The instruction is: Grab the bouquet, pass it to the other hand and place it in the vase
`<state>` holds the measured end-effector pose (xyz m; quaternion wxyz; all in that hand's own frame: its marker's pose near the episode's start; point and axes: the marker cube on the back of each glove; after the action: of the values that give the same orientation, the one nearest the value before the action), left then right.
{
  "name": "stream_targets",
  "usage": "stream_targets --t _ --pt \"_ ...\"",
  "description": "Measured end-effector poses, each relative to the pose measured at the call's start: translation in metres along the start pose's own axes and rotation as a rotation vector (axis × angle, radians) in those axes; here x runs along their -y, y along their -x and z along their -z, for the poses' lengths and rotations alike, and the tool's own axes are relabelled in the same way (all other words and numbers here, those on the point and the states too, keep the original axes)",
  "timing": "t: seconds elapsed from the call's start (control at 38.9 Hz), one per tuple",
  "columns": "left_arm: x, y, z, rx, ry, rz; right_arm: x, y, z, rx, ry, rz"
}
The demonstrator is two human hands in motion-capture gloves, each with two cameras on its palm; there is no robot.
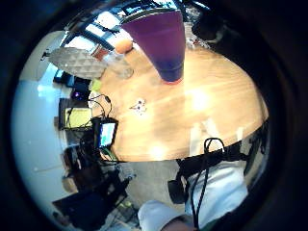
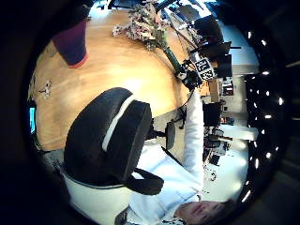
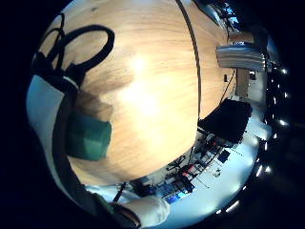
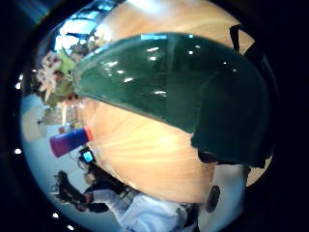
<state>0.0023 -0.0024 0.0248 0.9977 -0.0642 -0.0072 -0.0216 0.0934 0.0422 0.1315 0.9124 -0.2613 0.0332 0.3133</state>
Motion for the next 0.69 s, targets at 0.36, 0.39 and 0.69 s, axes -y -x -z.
stream_targets --t 0.36,0.39,0.69 --pt "-0.002 -0.004 0.001 -0.030 0.096 0.026 0.012 -0.004 0.008 0.027 -0.248 -0.078" --pt "0.000 -0.005 0.001 -0.043 0.106 0.025 0.011 -0.003 0.010 0.040 -0.279 -0.085" --pt "0.056 -0.009 0.025 -0.284 0.070 0.019 0.011 0.060 0.099 0.703 -0.661 0.296"
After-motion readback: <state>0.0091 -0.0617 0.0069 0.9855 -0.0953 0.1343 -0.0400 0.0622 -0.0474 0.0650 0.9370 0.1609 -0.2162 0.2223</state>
